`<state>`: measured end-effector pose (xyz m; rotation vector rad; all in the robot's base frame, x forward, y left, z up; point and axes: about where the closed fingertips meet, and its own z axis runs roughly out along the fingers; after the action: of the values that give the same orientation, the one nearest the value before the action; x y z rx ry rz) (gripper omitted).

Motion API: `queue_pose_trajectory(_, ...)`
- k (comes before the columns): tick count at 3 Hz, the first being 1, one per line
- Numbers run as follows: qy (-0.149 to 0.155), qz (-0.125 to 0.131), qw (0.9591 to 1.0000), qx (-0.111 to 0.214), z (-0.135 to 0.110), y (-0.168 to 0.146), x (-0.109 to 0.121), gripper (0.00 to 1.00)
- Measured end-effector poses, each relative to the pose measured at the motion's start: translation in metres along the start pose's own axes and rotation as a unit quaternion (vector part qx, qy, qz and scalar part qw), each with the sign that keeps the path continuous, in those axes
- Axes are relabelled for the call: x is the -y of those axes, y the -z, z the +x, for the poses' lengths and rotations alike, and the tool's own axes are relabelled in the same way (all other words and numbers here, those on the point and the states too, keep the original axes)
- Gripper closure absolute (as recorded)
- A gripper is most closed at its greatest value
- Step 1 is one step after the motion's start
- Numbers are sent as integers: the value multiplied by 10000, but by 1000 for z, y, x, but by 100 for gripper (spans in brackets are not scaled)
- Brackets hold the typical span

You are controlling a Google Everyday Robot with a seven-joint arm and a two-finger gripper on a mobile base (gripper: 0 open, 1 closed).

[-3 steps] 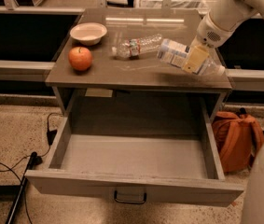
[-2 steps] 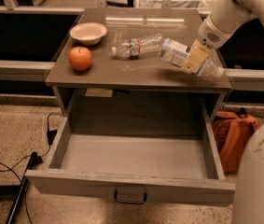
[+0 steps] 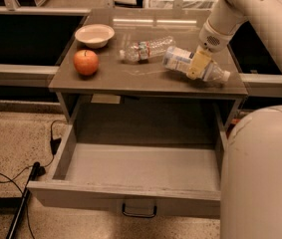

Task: Pick blue plastic bottle from top drawer and place on counter

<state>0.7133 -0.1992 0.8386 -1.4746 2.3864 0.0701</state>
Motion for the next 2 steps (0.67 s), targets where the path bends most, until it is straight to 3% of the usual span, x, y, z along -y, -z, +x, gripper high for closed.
queue_pose_trajectory(2,7,-2,10000,-7,-1,-1,0,12)
